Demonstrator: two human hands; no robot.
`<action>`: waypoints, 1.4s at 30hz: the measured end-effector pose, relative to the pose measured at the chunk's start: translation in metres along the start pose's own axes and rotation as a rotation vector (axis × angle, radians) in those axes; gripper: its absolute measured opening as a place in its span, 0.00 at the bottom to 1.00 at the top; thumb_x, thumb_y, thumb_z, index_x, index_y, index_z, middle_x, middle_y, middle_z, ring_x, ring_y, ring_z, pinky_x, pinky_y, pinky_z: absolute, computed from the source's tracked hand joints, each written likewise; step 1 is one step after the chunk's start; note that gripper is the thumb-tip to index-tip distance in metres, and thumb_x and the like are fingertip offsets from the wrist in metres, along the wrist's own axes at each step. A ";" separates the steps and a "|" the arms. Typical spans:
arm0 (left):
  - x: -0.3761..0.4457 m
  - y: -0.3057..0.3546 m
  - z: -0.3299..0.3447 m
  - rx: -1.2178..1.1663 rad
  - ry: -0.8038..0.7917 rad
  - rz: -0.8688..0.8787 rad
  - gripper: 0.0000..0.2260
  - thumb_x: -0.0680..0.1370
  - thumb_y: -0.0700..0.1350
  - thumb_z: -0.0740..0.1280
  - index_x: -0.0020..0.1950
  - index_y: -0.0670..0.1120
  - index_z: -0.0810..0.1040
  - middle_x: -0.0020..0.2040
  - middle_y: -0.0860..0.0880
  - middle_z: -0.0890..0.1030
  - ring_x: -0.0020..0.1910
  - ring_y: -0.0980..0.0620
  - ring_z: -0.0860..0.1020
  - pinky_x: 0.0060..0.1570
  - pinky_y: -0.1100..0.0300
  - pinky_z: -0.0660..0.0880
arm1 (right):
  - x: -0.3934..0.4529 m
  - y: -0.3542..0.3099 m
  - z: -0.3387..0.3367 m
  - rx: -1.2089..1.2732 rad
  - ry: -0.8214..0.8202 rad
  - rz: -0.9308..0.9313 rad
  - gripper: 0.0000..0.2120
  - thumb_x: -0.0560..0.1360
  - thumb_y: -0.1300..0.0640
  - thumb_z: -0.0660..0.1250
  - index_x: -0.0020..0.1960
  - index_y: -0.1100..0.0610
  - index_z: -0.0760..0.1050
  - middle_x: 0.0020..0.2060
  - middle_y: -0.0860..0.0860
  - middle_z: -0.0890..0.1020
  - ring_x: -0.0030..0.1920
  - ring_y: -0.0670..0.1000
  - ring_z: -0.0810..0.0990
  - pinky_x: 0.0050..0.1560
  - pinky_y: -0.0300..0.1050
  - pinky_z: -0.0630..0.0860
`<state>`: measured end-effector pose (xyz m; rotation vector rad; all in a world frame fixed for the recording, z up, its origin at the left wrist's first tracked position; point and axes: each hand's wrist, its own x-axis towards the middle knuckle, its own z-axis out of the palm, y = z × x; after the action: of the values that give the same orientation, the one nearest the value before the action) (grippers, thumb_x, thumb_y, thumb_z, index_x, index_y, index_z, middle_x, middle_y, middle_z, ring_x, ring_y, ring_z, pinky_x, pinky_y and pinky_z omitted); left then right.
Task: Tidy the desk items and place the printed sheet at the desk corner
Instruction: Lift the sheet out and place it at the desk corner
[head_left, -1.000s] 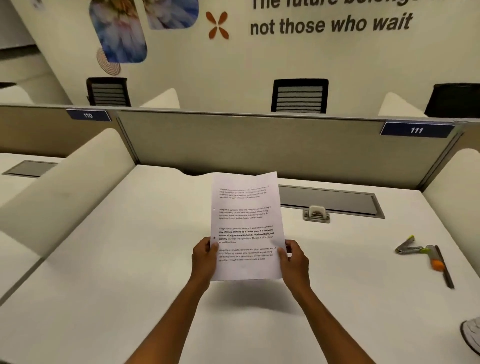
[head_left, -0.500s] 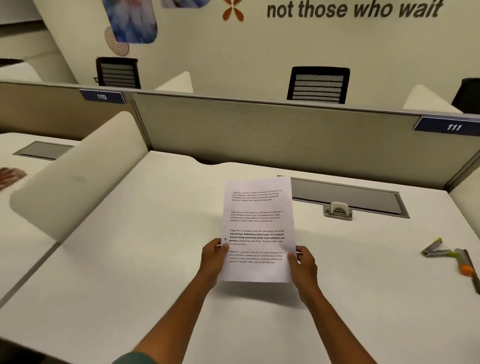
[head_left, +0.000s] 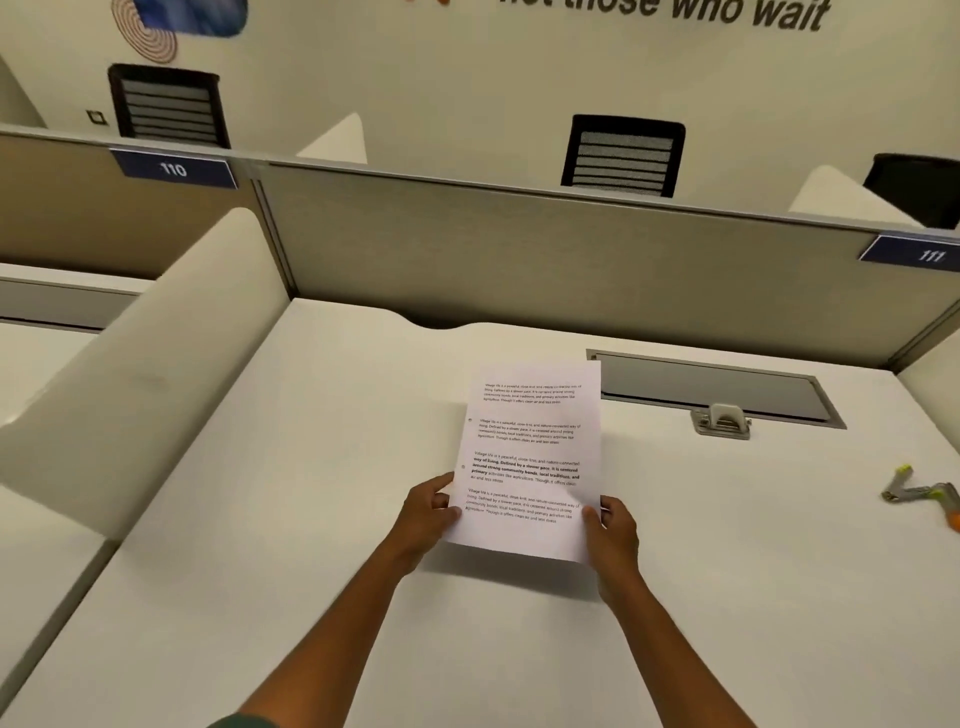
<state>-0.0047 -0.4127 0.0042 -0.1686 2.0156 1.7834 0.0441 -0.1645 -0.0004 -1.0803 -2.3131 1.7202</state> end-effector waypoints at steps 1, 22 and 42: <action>0.002 -0.002 -0.014 0.019 0.049 -0.015 0.24 0.77 0.32 0.64 0.71 0.48 0.71 0.36 0.51 0.77 0.37 0.52 0.74 0.37 0.63 0.69 | -0.003 -0.004 0.014 -0.003 -0.001 0.002 0.14 0.80 0.58 0.62 0.65 0.58 0.72 0.61 0.56 0.78 0.58 0.58 0.77 0.59 0.50 0.74; 0.045 0.000 -0.239 0.320 0.383 -0.088 0.23 0.74 0.30 0.62 0.69 0.43 0.74 0.40 0.48 0.76 0.42 0.50 0.74 0.44 0.63 0.69 | -0.033 -0.085 0.271 -0.098 -0.156 0.017 0.13 0.80 0.61 0.61 0.64 0.63 0.72 0.60 0.59 0.79 0.59 0.60 0.78 0.63 0.53 0.75; 0.140 0.020 -0.306 0.338 0.778 -0.111 0.15 0.70 0.26 0.59 0.49 0.38 0.80 0.47 0.41 0.81 0.45 0.42 0.77 0.48 0.59 0.71 | 0.019 -0.142 0.349 -0.330 -0.708 -0.210 0.59 0.57 0.59 0.84 0.76 0.54 0.49 0.68 0.48 0.72 0.66 0.53 0.72 0.65 0.49 0.73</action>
<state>-0.2116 -0.6787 -0.0120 -0.9665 2.7180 1.3857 -0.1933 -0.4573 -0.0148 -0.2157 -3.0609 1.8893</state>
